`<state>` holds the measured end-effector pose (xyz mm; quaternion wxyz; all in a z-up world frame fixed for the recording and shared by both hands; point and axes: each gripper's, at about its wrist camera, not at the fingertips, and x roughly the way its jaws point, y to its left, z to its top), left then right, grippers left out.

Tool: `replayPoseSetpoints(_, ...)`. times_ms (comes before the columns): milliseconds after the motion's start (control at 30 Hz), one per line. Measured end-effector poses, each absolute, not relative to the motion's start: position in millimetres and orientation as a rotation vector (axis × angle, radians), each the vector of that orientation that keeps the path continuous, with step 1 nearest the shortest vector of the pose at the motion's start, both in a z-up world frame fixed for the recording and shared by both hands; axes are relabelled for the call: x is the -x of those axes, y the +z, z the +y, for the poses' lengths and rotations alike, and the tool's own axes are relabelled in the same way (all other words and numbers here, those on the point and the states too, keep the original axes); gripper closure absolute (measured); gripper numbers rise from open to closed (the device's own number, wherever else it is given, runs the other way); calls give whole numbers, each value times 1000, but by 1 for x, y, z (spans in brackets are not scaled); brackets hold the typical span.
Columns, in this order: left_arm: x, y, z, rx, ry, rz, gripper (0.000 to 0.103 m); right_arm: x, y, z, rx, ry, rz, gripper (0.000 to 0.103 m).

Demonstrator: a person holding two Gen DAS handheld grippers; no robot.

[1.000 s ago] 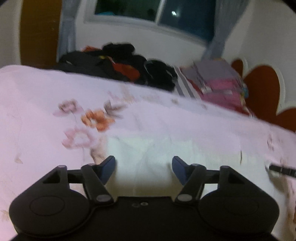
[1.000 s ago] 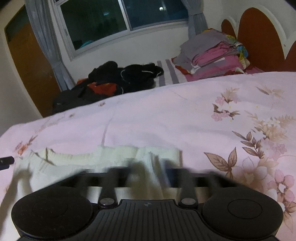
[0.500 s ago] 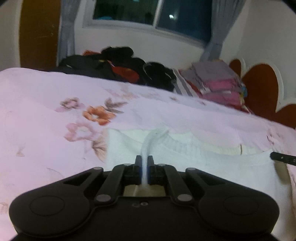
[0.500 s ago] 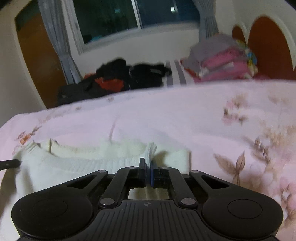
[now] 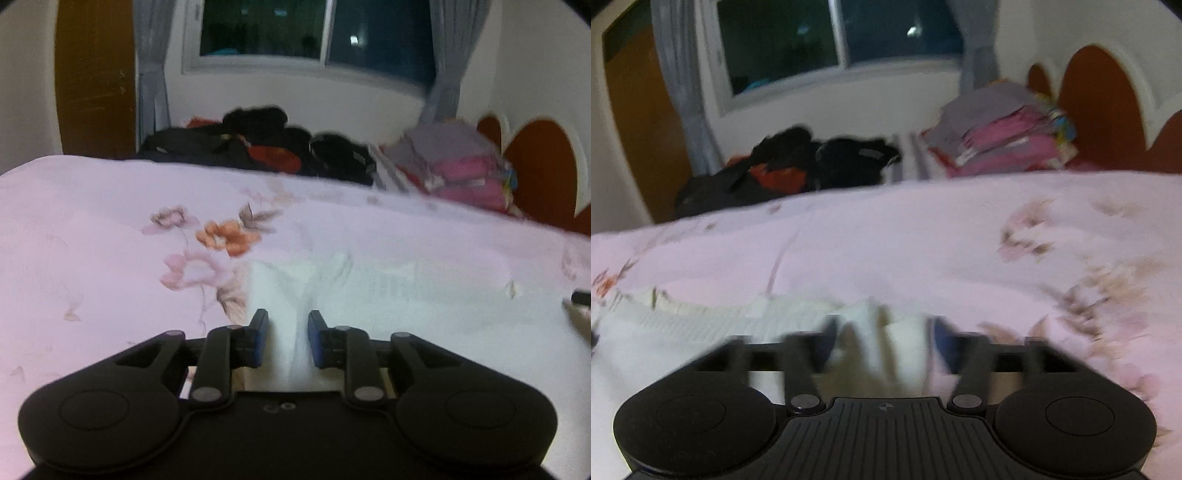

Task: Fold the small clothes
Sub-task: 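Raise both open grippers above the folded sweater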

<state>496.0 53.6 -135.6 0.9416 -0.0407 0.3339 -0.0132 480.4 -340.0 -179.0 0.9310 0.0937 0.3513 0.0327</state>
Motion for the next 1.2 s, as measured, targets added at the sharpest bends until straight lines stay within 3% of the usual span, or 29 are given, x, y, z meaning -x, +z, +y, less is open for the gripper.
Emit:
replayPoseSetpoints(333,-467,-127,-5,56,-247,695,78,-445,-162,-279,-169,271,740,40)
replayPoseSetpoints(367,-466,-132,-9,53,-250,702,78,-442,-165,-272,-160,283,751,49)
replayPoseSetpoints(433,-463,-142,-12,40,-251,725,78,-436,-171,-260,-147,302,774,57)
replayPoseSetpoints(633,-450,-160,3,-3,-209,751,77,-426,-191,-244,-22,288,795,57)
replayPoseSetpoints(1200,-447,-147,10,37,-139,819,77,-401,-188,-224,-36,281,834,56)
